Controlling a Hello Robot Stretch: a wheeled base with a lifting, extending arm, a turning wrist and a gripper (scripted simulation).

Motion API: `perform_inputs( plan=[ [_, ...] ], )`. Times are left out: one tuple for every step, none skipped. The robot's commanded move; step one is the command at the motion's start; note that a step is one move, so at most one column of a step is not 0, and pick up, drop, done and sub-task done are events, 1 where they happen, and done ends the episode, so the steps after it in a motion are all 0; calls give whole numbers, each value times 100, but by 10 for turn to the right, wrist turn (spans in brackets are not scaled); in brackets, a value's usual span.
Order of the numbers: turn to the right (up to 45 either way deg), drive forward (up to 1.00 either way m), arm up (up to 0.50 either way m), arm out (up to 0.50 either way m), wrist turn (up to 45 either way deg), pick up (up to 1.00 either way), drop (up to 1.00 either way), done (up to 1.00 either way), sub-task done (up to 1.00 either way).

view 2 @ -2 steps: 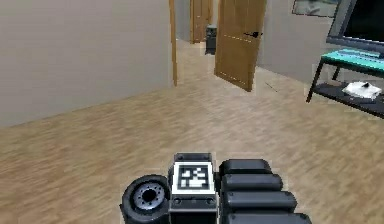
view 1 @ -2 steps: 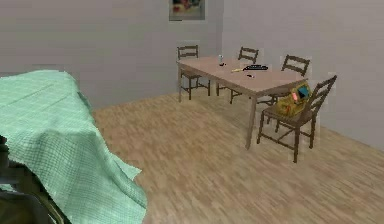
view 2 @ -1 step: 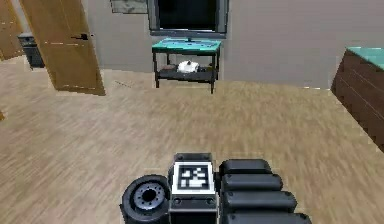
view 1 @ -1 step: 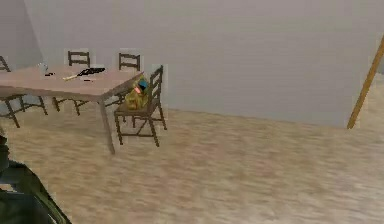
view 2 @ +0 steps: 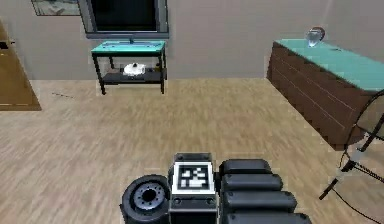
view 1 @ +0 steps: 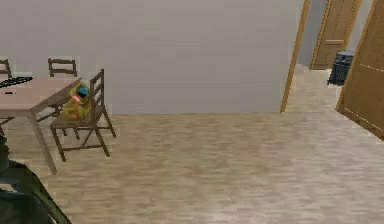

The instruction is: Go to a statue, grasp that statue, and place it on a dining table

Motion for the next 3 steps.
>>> perform_inputs(
  plan=[
    [0, 25, 0, 0, 0, 0, 0, 0, 0],
    [-450, 0, 0, 0, 0, 0, 0, 0, 0],
    [-90, 0, 0, 0, 0, 0, 0, 0, 0]
  ],
)
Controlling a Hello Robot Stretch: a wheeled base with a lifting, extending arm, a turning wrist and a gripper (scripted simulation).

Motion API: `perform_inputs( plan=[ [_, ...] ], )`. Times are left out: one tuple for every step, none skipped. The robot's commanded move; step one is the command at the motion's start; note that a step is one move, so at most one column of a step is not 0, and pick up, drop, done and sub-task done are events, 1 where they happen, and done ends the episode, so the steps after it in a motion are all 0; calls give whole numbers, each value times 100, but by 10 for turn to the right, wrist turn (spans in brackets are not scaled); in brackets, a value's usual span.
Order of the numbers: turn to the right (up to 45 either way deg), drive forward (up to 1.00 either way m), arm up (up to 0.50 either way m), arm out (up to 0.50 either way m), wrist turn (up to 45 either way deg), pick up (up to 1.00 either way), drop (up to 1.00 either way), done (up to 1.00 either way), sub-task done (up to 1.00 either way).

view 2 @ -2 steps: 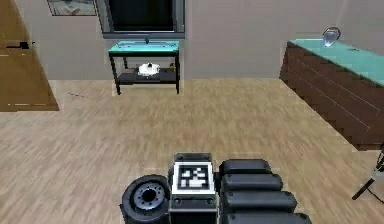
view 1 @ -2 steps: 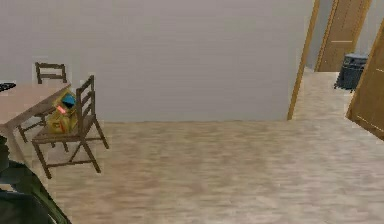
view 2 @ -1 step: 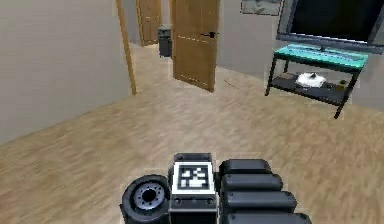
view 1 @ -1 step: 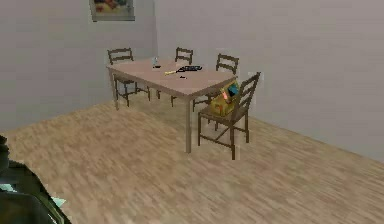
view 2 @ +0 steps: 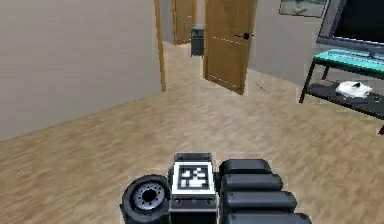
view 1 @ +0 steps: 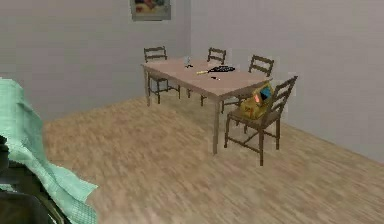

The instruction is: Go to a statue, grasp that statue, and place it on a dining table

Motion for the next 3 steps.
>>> perform_inputs(
  plan=[
    [0, 100, 0, 0, 0, 0, 0, 0, 0],
    [-120, 0, 0, 0, 0, 0, 0, 0, 0],
    [0, 20, 0, 0, 0, 0, 0, 0, 0]
  ],
)
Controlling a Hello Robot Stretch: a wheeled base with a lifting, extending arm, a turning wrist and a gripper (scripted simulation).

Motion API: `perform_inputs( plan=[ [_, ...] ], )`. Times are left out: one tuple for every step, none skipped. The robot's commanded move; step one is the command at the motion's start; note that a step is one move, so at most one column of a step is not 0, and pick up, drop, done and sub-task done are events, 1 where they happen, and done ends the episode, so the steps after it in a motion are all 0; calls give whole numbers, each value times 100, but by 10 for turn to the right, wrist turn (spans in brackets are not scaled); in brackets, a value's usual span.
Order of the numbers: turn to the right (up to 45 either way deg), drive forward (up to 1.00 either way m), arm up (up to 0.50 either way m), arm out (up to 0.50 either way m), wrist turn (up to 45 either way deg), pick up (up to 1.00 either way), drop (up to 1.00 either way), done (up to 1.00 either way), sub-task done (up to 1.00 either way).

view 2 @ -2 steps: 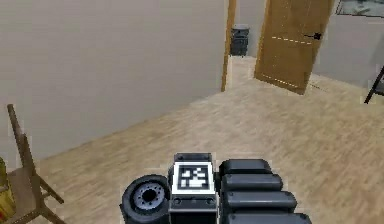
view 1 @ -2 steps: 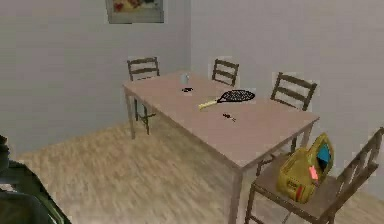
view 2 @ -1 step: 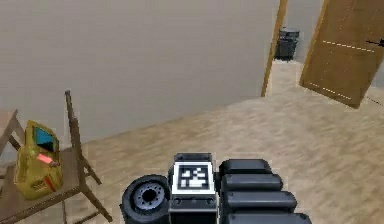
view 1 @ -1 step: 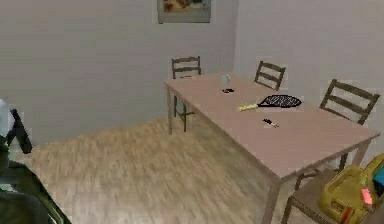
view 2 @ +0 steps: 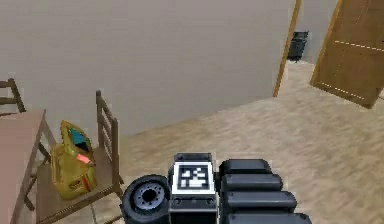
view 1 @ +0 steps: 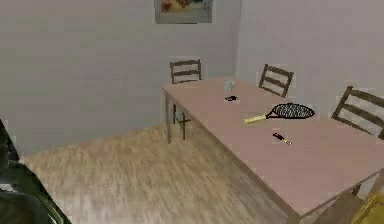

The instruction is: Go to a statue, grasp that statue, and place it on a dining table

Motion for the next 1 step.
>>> perform_inputs(
  plan=[
    [-210, 0, 0, 0, 0, 0, 0, 0, 0]
  ],
)
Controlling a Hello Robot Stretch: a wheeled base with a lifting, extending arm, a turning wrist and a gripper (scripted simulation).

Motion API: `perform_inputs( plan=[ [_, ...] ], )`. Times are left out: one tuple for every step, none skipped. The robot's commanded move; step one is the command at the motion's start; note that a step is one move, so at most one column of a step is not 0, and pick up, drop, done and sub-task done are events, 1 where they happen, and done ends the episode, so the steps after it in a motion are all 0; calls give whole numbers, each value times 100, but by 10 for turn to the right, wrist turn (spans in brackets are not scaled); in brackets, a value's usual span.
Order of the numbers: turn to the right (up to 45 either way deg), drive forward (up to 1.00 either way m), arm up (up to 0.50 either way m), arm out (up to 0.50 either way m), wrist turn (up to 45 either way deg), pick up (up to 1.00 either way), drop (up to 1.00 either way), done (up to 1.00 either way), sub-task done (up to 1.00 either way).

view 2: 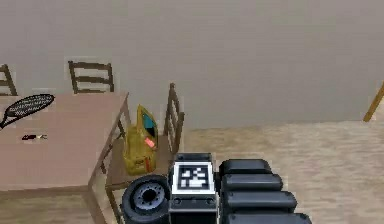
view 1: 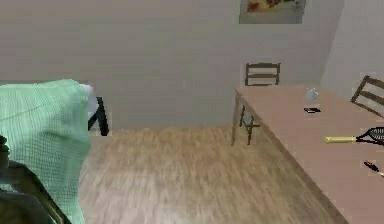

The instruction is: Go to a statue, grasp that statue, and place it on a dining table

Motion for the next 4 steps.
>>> perform_inputs(
  plan=[
    [0, 100, 0, 0, 0, 0, 0, 0, 0],
    [-120, 0, 0, 0, 0, 0, 0, 0, 0],
    [0, 10, 0, 0, 0, 0, 0, 0, 0],
    [-450, 0, 0, 0, 0, 0, 0, 0, 0]
  ],
)
